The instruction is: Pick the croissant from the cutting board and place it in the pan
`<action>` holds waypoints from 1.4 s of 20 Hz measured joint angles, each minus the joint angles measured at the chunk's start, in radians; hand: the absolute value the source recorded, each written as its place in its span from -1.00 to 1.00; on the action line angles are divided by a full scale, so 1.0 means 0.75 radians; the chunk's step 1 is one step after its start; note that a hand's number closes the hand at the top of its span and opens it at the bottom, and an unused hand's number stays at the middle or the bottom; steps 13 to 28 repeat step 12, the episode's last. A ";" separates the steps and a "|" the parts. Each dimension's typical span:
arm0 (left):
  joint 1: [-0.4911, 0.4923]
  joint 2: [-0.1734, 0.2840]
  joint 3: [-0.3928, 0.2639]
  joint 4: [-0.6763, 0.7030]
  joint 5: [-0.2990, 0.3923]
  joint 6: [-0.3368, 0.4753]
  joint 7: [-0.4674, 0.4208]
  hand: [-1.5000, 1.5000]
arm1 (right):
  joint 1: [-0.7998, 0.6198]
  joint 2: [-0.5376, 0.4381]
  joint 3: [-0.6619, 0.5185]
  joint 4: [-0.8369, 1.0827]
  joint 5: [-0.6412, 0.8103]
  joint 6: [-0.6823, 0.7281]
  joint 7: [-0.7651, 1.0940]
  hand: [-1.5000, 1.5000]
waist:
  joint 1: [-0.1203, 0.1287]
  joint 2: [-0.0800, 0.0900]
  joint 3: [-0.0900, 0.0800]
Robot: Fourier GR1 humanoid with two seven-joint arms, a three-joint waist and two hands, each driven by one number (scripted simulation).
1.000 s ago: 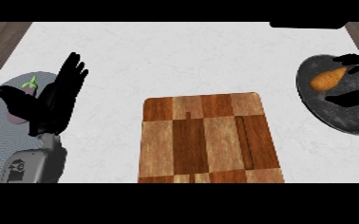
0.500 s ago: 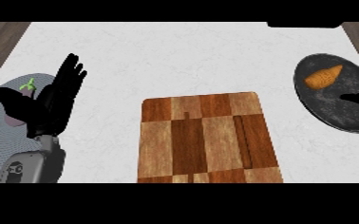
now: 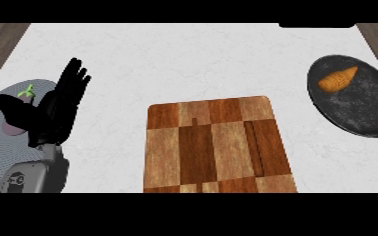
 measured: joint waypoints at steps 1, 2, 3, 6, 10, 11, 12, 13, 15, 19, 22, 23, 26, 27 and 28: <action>0.004 0.002 0.000 -0.011 0.000 0.001 0.007 0.00 | 0.017 -0.031 -0.011 0.008 -0.017 0.042 0.010 -1.00 | -0.001 -0.001 0.001; 0.006 0.008 0.007 -0.007 0.006 -0.006 0.004 0.00 | 0.039 -0.049 -0.019 0.014 -0.030 0.070 0.014 -1.00 | -0.002 -0.001 0.001; 0.004 0.010 0.010 -0.008 0.010 -0.009 0.005 0.00 | 0.065 -0.063 -0.019 0.011 -0.037 0.092 0.010 -1.00 | -0.004 -0.002 0.001; -0.005 0.000 0.002 -0.009 -0.001 0.005 0.013 0.00 | 0.119 -0.101 -0.021 -0.003 -0.058 0.135 0.012 -1.00 | -0.007 -0.003 0.002; 0.008 -0.005 -0.007 -0.020 -0.007 0.006 0.010 0.00 | 0.195 -0.120 -0.027 -0.027 -0.088 0.136 -0.011 -1.00 | -0.005 -0.003 0.003; 0.010 -0.010 -0.010 -0.024 -0.011 0.012 0.011 0.00 | 0.208 -0.130 -0.029 -0.031 -0.097 0.144 -0.010 -1.00 | -0.006 -0.003 0.003; 0.005 -0.007 -0.004 -0.019 -0.009 0.011 0.009 0.00 | 0.224 -0.128 -0.026 -0.039 -0.101 0.139 -0.019 -1.00 | -0.006 -0.003 0.003; 0.005 -0.007 -0.004 -0.019 -0.009 0.011 0.009 0.00 | 0.224 -0.128 -0.026 -0.039 -0.101 0.139 -0.019 -1.00 | -0.006 -0.003 0.003; 0.005 -0.007 -0.004 -0.019 -0.009 0.011 0.009 0.00 | 0.224 -0.128 -0.026 -0.039 -0.101 0.139 -0.019 -1.00 | -0.006 -0.003 0.003; 0.005 -0.007 -0.004 -0.019 -0.009 0.011 0.009 0.00 | 0.224 -0.128 -0.026 -0.039 -0.101 0.139 -0.019 -1.00 | -0.006 -0.003 0.003; 0.005 -0.007 -0.004 -0.019 -0.009 0.011 0.009 0.00 | 0.224 -0.128 -0.026 -0.039 -0.101 0.139 -0.019 -1.00 | -0.006 -0.003 0.003; 0.005 -0.007 -0.004 -0.019 -0.009 0.011 0.009 0.00 | 0.224 -0.128 -0.026 -0.039 -0.101 0.139 -0.019 -1.00 | -0.006 -0.003 0.003; 0.005 -0.007 -0.004 -0.019 -0.009 0.011 0.009 0.00 | 0.224 -0.128 -0.026 -0.039 -0.101 0.139 -0.019 -1.00 | -0.006 -0.003 0.003; 0.005 -0.007 -0.004 -0.019 -0.009 0.011 0.009 0.00 | 0.224 -0.128 -0.026 -0.039 -0.101 0.139 -0.019 -1.00 | -0.006 -0.003 0.003; 0.005 -0.007 -0.004 -0.019 -0.009 0.011 0.009 0.00 | 0.224 -0.128 -0.026 -0.039 -0.101 0.139 -0.019 -1.00 | -0.006 -0.003 0.003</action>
